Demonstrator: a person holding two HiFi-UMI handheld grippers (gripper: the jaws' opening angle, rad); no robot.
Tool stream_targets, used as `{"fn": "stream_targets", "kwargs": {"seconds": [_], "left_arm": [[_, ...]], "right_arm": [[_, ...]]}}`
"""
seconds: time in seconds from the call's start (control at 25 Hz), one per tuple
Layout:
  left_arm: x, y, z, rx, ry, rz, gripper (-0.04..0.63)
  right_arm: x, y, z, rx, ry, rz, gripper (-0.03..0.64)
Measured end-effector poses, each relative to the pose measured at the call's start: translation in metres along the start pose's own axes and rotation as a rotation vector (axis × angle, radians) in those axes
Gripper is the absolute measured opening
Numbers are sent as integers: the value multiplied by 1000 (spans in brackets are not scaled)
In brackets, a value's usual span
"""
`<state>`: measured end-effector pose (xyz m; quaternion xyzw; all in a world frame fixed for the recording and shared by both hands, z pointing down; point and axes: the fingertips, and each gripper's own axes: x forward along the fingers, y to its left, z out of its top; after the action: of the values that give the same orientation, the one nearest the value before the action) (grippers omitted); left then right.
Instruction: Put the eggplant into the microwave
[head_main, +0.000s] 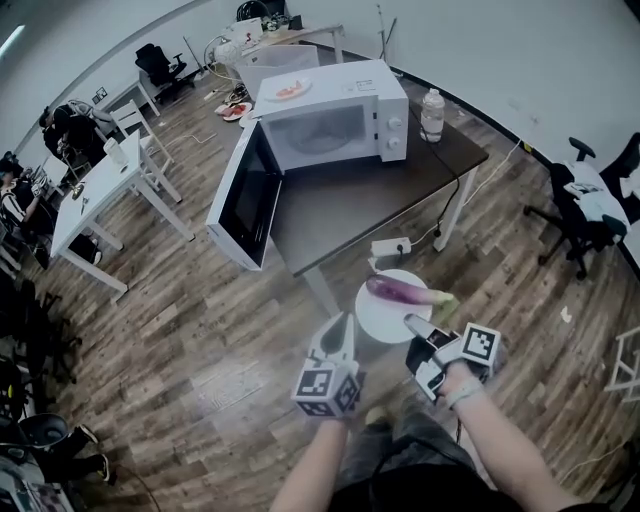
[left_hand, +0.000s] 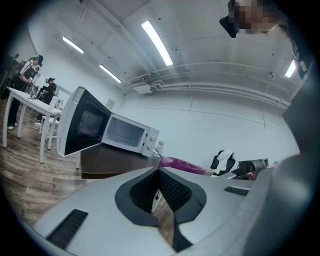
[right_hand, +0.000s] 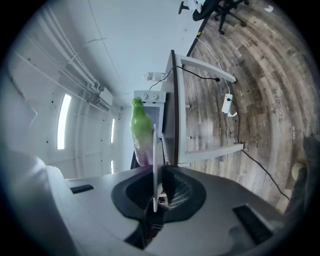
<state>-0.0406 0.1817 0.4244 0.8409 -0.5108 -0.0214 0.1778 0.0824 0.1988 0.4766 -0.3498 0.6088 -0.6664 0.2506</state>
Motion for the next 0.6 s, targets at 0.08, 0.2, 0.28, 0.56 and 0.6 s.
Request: {"fn": "stream_targets", "kwargs": {"seconds": [0.08, 0.2, 0.28, 0.56, 0.6], "left_arm": [[8, 5, 2, -6, -4, 5, 0], [17, 15, 3, -24, -3, 27, 0], [24, 24, 4, -30, -9, 48, 0], [50, 49, 20, 21, -42, 126, 0], [57, 52, 21, 15, -42, 132, 0]], "right_arm": [[9, 0, 5, -6, 8, -2, 20], [22, 1, 14, -6, 23, 2, 21], [30, 1, 20, -9, 37, 4, 20], [67, 9, 46, -35, 89, 16, 21], [72, 11, 50, -37, 95, 17, 21]]}}
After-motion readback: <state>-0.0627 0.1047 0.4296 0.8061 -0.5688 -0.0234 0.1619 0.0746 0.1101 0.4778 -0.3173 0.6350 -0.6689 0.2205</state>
